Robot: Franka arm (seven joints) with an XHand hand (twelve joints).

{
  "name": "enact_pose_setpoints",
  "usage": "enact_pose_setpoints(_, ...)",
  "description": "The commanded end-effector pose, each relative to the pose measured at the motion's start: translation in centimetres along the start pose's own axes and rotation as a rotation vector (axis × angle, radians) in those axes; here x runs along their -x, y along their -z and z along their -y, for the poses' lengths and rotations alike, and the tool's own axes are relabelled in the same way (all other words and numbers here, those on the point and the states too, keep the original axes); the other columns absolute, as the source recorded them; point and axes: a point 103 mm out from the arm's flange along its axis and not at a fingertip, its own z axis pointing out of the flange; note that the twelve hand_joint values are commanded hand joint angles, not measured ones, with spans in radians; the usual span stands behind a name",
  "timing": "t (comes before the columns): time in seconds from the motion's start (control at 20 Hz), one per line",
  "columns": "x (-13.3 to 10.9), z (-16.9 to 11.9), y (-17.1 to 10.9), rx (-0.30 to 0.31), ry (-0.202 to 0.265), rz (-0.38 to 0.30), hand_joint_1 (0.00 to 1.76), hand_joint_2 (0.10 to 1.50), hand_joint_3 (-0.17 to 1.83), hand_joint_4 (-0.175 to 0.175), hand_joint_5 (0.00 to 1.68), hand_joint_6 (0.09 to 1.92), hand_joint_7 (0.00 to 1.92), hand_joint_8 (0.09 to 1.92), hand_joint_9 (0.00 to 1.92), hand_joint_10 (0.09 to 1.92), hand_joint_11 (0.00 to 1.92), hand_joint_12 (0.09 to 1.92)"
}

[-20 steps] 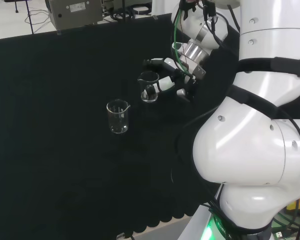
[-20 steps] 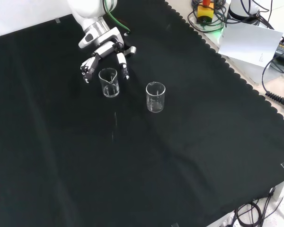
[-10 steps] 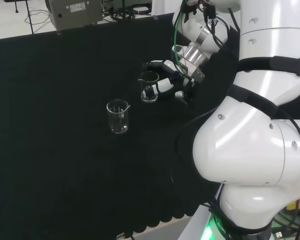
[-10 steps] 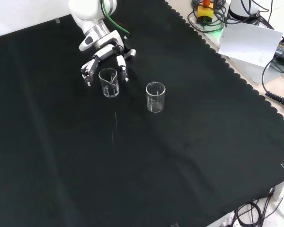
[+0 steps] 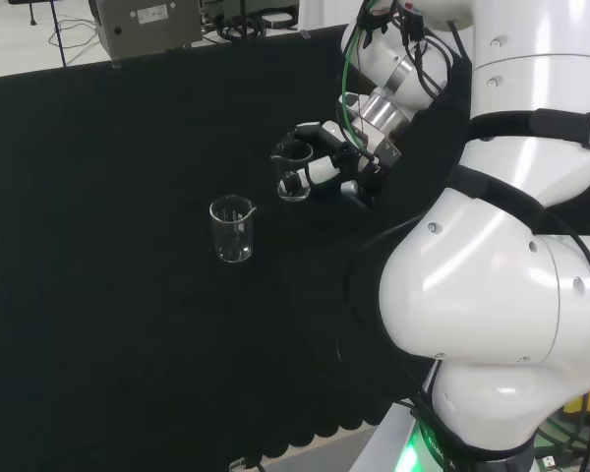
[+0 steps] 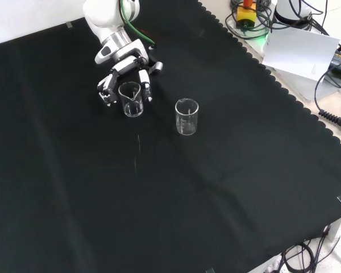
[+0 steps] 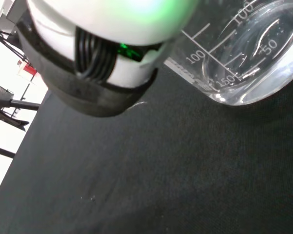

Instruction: Pick up the beaker on the right.

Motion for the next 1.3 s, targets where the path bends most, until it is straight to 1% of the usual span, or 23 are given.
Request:
enact_pose_setpoints(0.05, -0.8, -0.9, -1.9, -0.006, -0.004, -0.014, 1.13, 0.47, 0.75, -0.012, 0.66, 1.00, 0.54, 0.70, 0.63, 0.58, 0.11, 1.37)
enact_pose_setpoints(0.15, -0.6, -0.9, -1.6, -0.007, 0.003, -0.034, 1.13, 0.47, 0.75, -0.013, 0.65, 1.00, 0.54, 0.70, 0.64, 0.58, 0.12, 1.37)
enact_pose_setpoints(0.2, -0.9, -1.1, -2.0, -0.011, 0.002, -0.034, 1.13, 0.47, 0.75, -0.013, 0.65, 1.00, 0.54, 0.70, 0.65, 0.58, 0.13, 1.37)
enact_pose_setpoints(0.3, -0.6, -0.9, -1.5, 0.006, -0.001, -0.062, 1.13, 0.47, 0.76, -0.012, 0.65, 1.01, 0.56, 0.70, 0.67, 0.58, 0.14, 1.37)
enact_pose_setpoints(0.45, -0.2, -0.4, -0.6, 0.033, -0.011, -0.092, 1.12, 0.50, 0.77, -0.010, 0.74, 0.97, 0.64, 0.69, 0.75, 0.55, 0.20, 1.35)
enact_pose_setpoints(0.6, 0.3, -0.2, 0.0, 0.044, -0.022, -0.117, 1.12, 0.53, 0.75, -0.006, 0.85, 0.91, 0.73, 0.66, 0.82, 0.52, 0.27, 1.33)
enact_pose_setpoints(0.7, 0.0, -0.4, -0.5, 0.047, -0.033, -0.110, 1.11, 0.72, 0.54, 0.080, 1.04, 0.83, 0.80, 0.66, 0.88, 0.51, 0.31, 1.33)
enact_pose_setpoints(0.75, 0.1, -0.3, -0.3, 0.060, -0.040, -0.106, 1.11, 0.77, 0.47, 0.098, 1.12, 0.78, 0.86, 0.66, 0.93, 0.51, 0.35, 1.32)
enact_pose_setpoints(0.8, 0.2, -0.2, -0.1, 0.073, -0.048, -0.106, 1.12, 0.78, 0.44, 0.098, 1.17, 0.71, 0.94, 0.65, 0.98, 0.50, 0.40, 1.31)
enact_pose_setpoints(0.85, 0.3, -0.1, 0.2, 0.096, -0.058, -0.098, 1.13, 0.77, 0.45, 0.088, 1.22, 0.65, 1.02, 0.63, 1.04, 0.49, 0.45, 1.29)
enact_pose_setpoints(0.9, -0.5, -0.4, -0.4, 0.105, -0.070, -0.080, 1.19, 0.76, 0.46, 0.081, 1.25, 0.63, 1.15, 0.56, 1.11, 0.46, 0.53, 1.26)
enact_pose_setpoints(0.95, -0.6, -0.4, -0.1, 0.118, -0.073, -0.065, 1.23, 0.73, 0.49, 0.079, 1.28, 0.60, 1.26, 0.49, 1.19, 0.43, 0.63, 1.21)
enact_pose_setpoints(1.05, -0.5, -0.2, 0.8, 0.152, -0.073, -0.053, 1.29, 0.63, 0.63, 0.061, 1.33, 0.53, 1.46, 0.29, 1.34, 0.36, 0.85, 1.10)
enact_pose_setpoints(1.1, -0.7, -0.1, 1.1, 0.161, -0.066, -0.046, 1.30, 0.64, 0.59, -0.026, 1.37, 0.45, 1.50, 0.22, 1.40, 0.30, 0.93, 1.04)
enact_pose_setpoints(1.15, -0.8, -0.1, 1.6, 0.166, -0.057, -0.041, 1.31, 0.67, 0.54, -0.094, 1.40, 0.35, 1.52, 0.17, 1.46, 0.25, 1.00, 0.99)
enact_pose_setpoints(1.2, -1.2, -0.1, 1.8, 0.179, -0.052, -0.035, 1.32, 0.68, 0.50, -0.134, 1.43, 0.29, 1.53, 0.14, 1.49, 0.22, 1.04, 0.96)
enact_pose_setpoints(1.25, -1.4, 0.0, 2.3, 0.184, -0.043, -0.038, 1.32, 0.68, 0.50, -0.156, 1.45, 0.25, 1.54, 0.12, 1.52, 0.19, 1.08, 0.93)
enact_pose_setpoints(1.3, -1.7, 0.0, 2.6, 0.192, -0.035, -0.030, 1.32, 0.68, 0.50, -0.167, 1.46, 0.22, 1.55, 0.10, 1.54, 0.17, 1.10, 0.91)
